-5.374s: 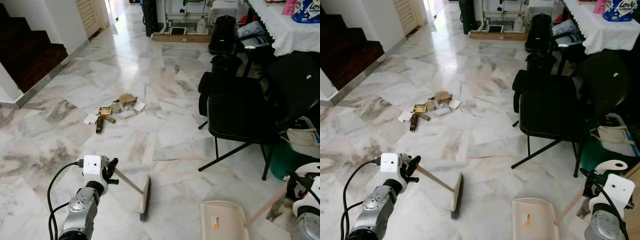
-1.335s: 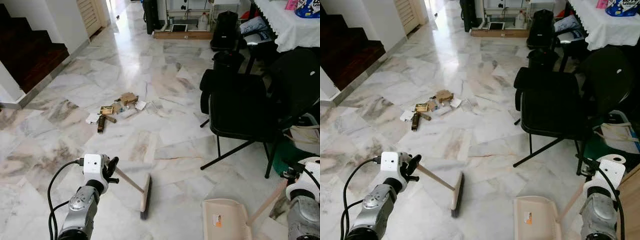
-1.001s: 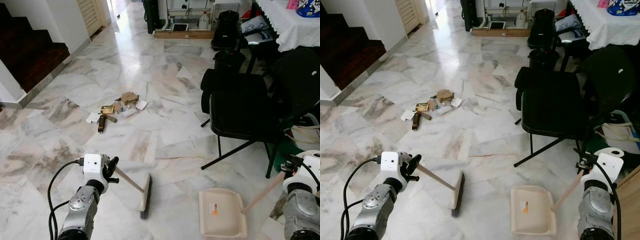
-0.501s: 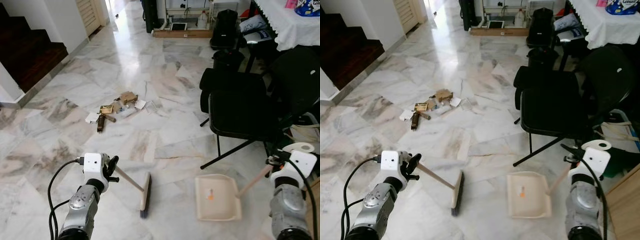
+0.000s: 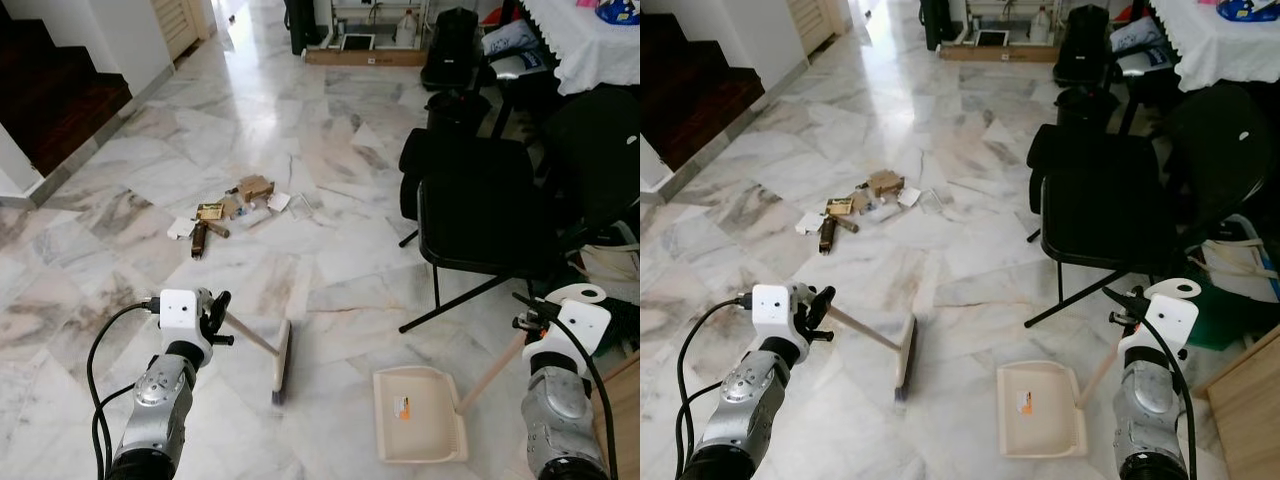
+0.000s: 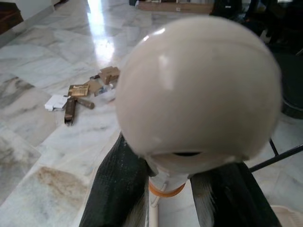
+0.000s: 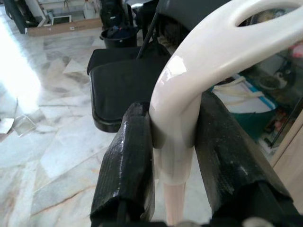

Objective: Sweep floor

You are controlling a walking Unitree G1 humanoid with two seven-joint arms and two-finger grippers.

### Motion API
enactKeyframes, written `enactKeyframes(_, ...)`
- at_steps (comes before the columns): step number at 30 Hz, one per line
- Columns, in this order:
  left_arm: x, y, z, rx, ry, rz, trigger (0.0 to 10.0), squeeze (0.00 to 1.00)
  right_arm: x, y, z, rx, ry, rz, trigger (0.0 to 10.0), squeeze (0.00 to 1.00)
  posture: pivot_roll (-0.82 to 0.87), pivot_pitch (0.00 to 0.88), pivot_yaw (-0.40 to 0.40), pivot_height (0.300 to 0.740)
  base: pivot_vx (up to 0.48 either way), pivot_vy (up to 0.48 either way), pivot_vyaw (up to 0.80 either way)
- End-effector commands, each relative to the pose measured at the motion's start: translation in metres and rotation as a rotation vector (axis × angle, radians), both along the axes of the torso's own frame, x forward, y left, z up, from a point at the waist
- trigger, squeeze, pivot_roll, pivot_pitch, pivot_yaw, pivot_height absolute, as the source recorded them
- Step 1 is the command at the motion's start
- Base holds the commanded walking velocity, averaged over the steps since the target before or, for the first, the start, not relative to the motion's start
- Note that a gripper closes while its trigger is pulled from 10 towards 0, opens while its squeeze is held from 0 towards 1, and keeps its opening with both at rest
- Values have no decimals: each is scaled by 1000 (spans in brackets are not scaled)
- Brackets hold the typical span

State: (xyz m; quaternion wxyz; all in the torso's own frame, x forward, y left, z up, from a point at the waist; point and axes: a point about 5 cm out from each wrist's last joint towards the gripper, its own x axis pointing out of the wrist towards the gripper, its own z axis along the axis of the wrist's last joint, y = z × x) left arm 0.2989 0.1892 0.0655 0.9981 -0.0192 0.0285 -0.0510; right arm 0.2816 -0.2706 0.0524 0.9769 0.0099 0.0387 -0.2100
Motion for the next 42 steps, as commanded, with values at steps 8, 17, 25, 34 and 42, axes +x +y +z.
enactKeyframes(8, 0, 0, 4, 9, -6, 4, 10000, 0, 15, 15, 14, 26, -66, 30, 10000, 0, 25, 58, 64, 740, 0, 123, 0)
enactKeyframes(17, -2, -3, 4, 3, -2, -12, 10000, 0, 14, 16, 15, 31, -75, 31, 10000, 0, 18, 39, 69, 740, 0, 263, 0)
enactKeyframes(25, -4, 0, 6, 11, -18, 7, 10000, 0, 11, 22, 11, 49, -67, 37, 10000, 0, 13, 6, 77, 740, 0, 329, 0)
enactKeyframes(34, -3, 1, 4, 14, -10, 10, 10000, 0, 7, 23, 6, 70, -65, 44, 10000, 0, 7, 0, 66, 740, 0, 347, 0)
enactKeyframes(42, 1, -4, 4, -2, -15, 17, 10000, 0, 10, 26, 9, 65, -73, 69, 10000, 0, 0, 0, 51, 740, 0, 356, 0)
